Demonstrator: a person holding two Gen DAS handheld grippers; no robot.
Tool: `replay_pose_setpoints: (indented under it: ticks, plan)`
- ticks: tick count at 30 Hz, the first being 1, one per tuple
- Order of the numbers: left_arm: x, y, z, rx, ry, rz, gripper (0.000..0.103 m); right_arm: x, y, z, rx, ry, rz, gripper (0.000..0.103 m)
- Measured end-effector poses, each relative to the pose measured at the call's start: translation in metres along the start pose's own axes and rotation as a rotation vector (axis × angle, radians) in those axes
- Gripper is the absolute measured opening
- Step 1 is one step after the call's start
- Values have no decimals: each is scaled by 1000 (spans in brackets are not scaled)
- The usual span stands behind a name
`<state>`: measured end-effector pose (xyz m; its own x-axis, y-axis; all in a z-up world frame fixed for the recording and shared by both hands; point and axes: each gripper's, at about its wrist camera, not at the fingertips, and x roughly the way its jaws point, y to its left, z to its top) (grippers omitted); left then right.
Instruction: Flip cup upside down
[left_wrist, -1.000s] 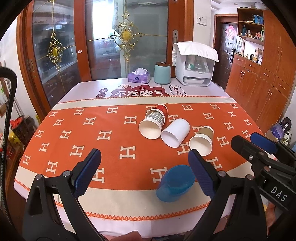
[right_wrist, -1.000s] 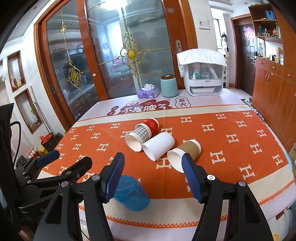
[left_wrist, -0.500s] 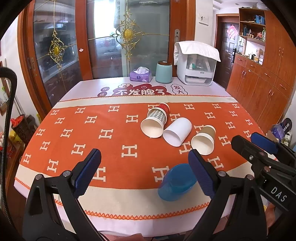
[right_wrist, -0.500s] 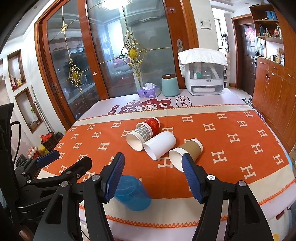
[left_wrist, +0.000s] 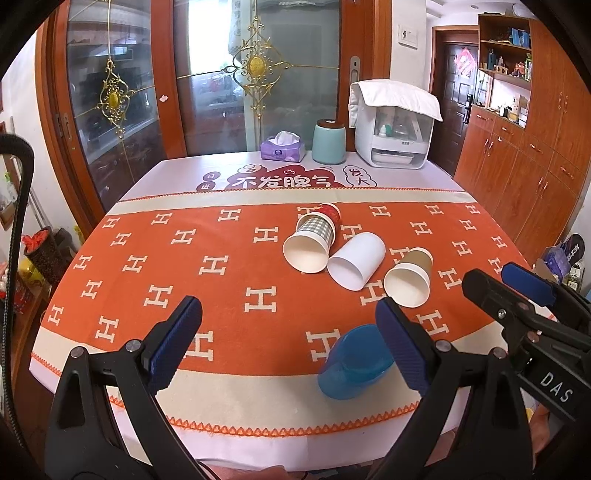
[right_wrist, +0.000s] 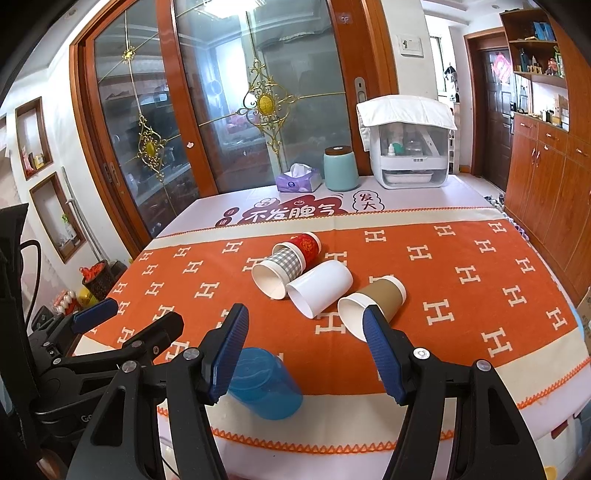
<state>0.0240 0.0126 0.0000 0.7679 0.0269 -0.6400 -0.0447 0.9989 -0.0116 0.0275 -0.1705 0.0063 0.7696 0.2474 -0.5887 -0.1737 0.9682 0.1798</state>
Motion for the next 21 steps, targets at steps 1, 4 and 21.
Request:
replay_pose_setpoints:
  ticks: [1,4,21]
  plan:
    - [0,0,0,0,0,0,94,0,0,0,1,1,0,65]
    - [0,3,-2,-1,2,2,94,1,2,-1,-1,2,1,65]
    - [0,9,-4,4,6,18,94,3,7,-3,-2,5,2,65]
